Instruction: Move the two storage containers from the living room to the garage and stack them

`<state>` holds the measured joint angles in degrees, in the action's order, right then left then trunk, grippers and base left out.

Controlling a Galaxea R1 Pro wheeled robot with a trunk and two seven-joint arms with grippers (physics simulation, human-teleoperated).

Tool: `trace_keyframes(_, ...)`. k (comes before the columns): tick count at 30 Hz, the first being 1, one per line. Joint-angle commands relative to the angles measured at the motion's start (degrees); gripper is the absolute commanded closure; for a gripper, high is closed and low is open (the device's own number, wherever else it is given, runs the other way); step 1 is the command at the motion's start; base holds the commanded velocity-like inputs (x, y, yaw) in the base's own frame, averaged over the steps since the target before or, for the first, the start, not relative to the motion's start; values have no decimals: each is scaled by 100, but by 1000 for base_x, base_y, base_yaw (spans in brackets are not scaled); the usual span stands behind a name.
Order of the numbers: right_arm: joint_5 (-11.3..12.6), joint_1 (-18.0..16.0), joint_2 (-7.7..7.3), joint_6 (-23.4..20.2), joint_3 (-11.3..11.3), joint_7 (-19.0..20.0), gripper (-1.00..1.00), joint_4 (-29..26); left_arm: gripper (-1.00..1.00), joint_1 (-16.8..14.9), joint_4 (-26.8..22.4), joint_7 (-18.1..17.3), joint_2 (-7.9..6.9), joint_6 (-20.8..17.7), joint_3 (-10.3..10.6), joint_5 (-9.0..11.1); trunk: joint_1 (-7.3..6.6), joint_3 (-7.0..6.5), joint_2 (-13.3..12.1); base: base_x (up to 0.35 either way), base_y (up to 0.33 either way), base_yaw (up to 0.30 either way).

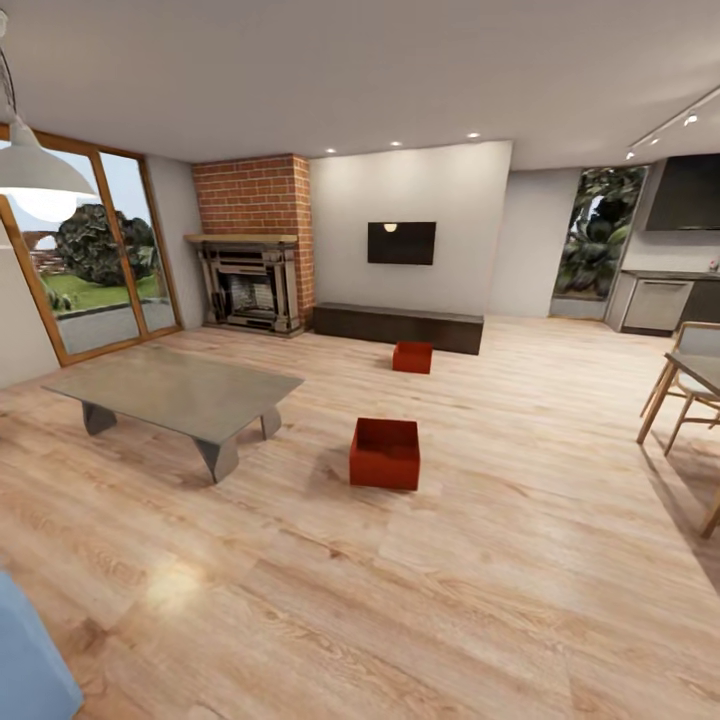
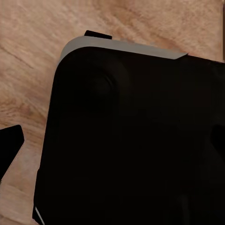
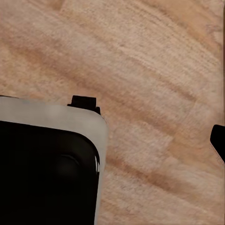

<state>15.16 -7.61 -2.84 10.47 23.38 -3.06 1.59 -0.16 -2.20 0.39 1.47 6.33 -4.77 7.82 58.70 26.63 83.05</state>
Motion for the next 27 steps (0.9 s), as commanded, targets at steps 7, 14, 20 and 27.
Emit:
trace_keyframes(7,55,-6,9,50,51,7,-100,17,-100,-2,0,5,2,17,-42,9,3,5,2,325,0,-17)
trace_keyframes(14,54,-8,3,52,51,15,-100,17,-100,-2,0,1,2,17,-42,9,3,5,2,325,0,-204)
trace_keyframes(20,23,-6,3,51,58,15,-100,17,-100,-2,0,4,2,17,-42,9,3,5,2,325,0,-70)
trace_keyframes(27,6,-5,3,49,60,15,-100,17,-100,-2,0,0,2,11,-42,9,3,5,2,325,0,-4)
